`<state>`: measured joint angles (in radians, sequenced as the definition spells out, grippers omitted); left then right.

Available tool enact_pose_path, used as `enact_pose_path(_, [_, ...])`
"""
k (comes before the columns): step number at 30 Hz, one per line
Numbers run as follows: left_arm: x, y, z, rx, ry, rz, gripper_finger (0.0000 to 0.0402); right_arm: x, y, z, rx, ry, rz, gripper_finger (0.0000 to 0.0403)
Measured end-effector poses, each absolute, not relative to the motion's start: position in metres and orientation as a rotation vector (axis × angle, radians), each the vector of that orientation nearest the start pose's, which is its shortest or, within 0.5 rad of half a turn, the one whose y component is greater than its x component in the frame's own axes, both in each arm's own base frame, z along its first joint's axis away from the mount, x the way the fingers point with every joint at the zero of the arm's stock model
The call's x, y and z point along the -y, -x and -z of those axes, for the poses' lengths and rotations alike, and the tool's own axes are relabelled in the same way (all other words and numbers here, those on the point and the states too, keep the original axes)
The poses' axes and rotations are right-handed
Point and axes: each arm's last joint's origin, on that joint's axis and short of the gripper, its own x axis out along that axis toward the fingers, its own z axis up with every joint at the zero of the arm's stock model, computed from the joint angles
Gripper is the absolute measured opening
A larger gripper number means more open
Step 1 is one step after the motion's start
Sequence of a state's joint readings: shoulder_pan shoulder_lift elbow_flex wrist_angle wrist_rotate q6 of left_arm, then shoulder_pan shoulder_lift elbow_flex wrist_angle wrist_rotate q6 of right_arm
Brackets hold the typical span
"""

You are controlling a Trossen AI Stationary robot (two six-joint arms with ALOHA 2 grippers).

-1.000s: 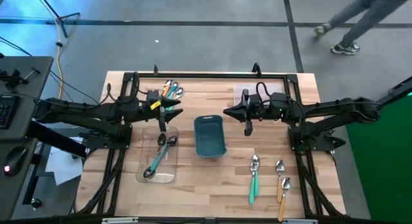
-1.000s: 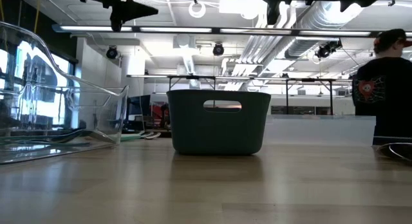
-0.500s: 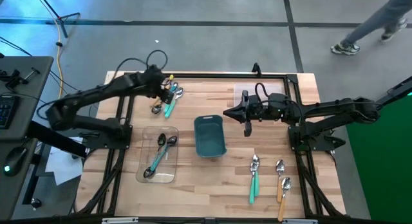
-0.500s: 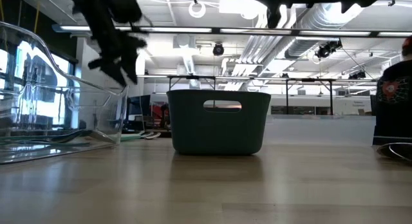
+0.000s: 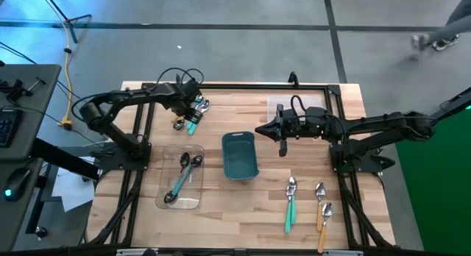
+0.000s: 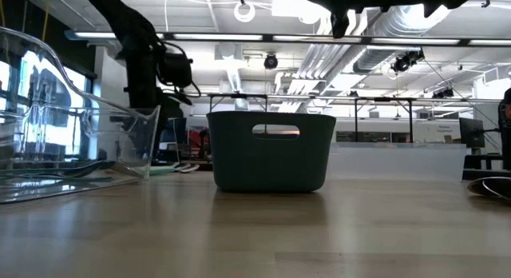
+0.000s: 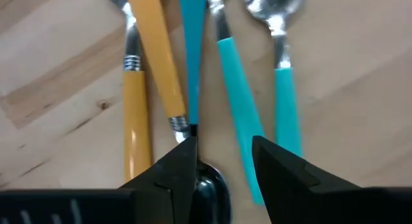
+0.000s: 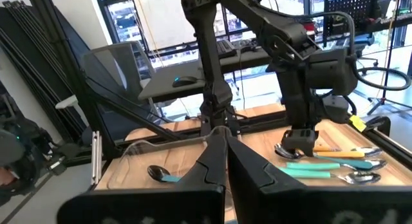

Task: Sort silverware by color (type)
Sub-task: Put the blue spoon into the transparent bin

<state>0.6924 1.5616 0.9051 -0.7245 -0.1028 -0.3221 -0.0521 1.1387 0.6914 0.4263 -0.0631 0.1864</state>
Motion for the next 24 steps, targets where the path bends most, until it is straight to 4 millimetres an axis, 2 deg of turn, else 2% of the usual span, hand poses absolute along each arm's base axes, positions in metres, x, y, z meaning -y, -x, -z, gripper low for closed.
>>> enact_pose_path(15, [-0.183,-0.212,-0.148,-1.256,0.676,-0.889,0.0132,0.011,-0.253,-0.285,-0.069,-0.266,-0.002,0.0])
enact_pose_path(20, [-0.182,-0.212,-0.15,-1.25,0.668,-0.895,0.0131,0.011,-0.253,-0.285,-0.068,-0.266,-0.002,0.0])
enact_pose_path(24, [-0.181,-0.211,-0.161,-1.202,0.667,-0.856,0.0131,0.011,-0.253,-0.285,-0.069,-0.266,-0.003,0.0])
